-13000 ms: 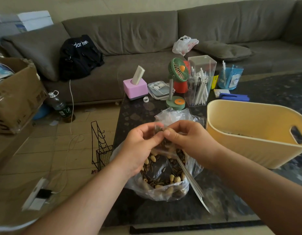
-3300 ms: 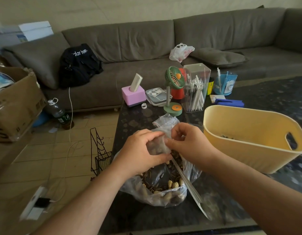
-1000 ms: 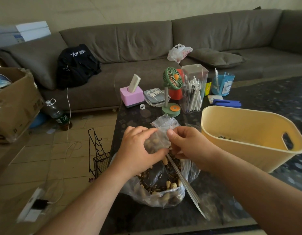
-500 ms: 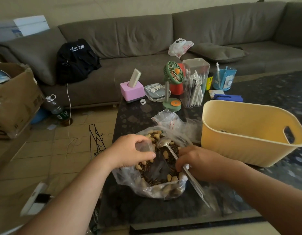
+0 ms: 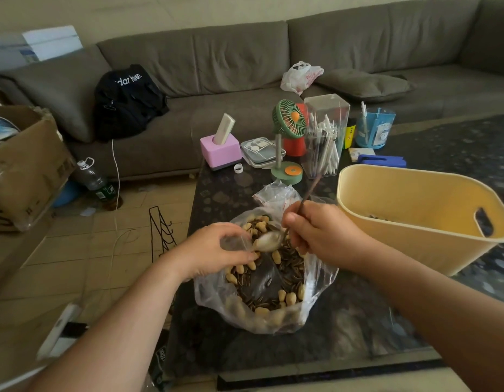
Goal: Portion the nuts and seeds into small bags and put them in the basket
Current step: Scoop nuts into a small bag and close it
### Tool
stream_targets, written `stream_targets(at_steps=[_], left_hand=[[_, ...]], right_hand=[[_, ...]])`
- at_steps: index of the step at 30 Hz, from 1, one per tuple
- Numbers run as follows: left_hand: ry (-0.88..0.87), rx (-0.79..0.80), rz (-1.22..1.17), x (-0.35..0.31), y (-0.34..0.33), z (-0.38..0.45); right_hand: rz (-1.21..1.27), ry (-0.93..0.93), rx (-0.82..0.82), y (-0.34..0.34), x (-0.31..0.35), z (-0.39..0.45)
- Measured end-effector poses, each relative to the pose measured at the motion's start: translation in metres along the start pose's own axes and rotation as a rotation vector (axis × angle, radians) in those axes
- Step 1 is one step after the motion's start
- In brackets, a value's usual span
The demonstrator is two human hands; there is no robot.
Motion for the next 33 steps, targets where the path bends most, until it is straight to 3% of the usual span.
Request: stream_targets(at_steps=[5,11,21,26,30,33], left_hand=[[0.039,-0.064,-0.142,0.000,0.005,0.002],[0.044,-0.105,-0.239,0.001,0.007,0.003],[0.146,-0.103,-0.625,0.003,0.010,0.003],[0.122,-0.103,-0.459,0.004,0.017,0.003],[0.058,-0.205,-0.005,-0.001,0.034,0.000],[-0.026,-0.268,0.131,-0.017,0.040,-0.004]], right_hand=[[-0.061,-0.048,0.126,-0.023,-0.002,-0.003],[-0.074,-0.032,0.085,-0.040,0.000,0.001],[0.249,-0.271,-0.010,-0.062,-0.026,-0.009],[0.435,-0.447,-0.068,-0.060,-0.039,-0.012],[0.453,-0.482,-0.085,-0.053,-0.040,-0.015],[0.435,-0.475,-0.101,-0.037,-0.035,-0.015]])
Point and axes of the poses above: each hand's wrist, its own z-axis towards the middle knuckle, its own y-axis out of the back of the hand, x = y × z, the point moved 10 cm from there along z, towards the middle knuckle, and after that the axes turned 11 degrees about -x, right-handed, at the moved point
